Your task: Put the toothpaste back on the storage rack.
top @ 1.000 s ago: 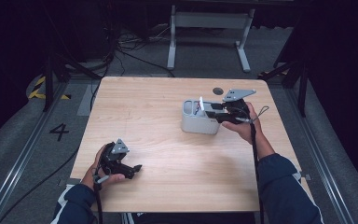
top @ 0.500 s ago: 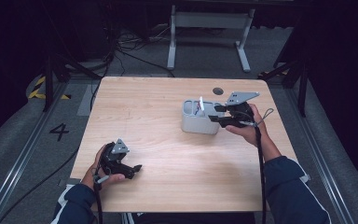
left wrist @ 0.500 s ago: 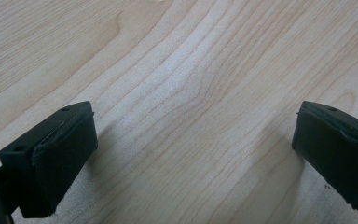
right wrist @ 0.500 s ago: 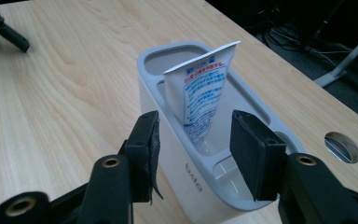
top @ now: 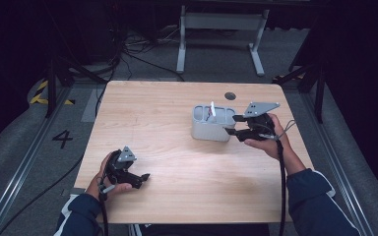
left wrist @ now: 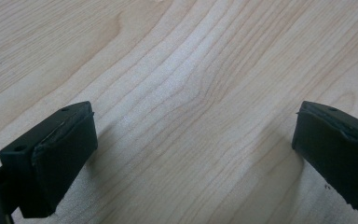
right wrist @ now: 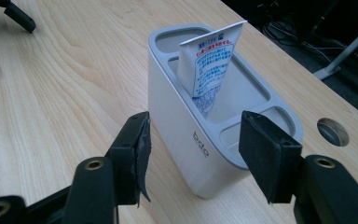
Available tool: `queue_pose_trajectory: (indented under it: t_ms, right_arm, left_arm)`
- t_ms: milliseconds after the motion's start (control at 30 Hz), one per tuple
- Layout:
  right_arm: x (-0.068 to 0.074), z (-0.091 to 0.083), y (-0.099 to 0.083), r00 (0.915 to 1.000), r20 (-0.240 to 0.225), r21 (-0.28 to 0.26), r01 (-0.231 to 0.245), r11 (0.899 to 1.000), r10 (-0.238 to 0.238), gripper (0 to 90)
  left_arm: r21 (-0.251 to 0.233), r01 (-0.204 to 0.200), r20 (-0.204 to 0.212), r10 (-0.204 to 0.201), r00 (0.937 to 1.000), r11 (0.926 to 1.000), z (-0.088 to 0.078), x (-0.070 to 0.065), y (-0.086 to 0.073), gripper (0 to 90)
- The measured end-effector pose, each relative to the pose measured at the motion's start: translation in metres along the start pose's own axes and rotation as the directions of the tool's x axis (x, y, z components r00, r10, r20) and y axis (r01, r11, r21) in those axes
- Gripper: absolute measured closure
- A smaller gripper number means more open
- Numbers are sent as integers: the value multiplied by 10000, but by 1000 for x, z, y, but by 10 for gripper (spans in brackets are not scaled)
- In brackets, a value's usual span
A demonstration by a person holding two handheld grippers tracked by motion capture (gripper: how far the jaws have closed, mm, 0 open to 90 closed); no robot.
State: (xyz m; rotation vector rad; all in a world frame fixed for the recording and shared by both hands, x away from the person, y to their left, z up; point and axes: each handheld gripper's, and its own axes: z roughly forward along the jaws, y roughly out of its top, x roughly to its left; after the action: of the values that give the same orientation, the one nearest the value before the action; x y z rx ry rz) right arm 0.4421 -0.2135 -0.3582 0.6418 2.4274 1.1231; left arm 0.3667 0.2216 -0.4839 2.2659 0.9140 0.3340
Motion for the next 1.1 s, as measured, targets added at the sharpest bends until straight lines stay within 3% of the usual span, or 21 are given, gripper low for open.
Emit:
queue_pose_trajectory:
  t_ms: [400, 833, 1100]
  right_arm:
    - [4, -14, -15, 9989, 327, 483, 322, 9983, -338, 391]
    - [7, -25, -33, 9979, 523, 644, 337, 9974, -371, 367]
    - [11, -29, -49, 9961, 714, 1070, 448, 9933, -526, 349]
  left_arm:
    - [-2, 5, 1, -5, 10000, 10000, 0, 0, 0, 3]
    - [0, -4, -11, 4, 10000, 10000, 0, 0, 0, 3]
    - [-6, 7, 2, -7, 10000, 10000, 0, 0, 0, 3]
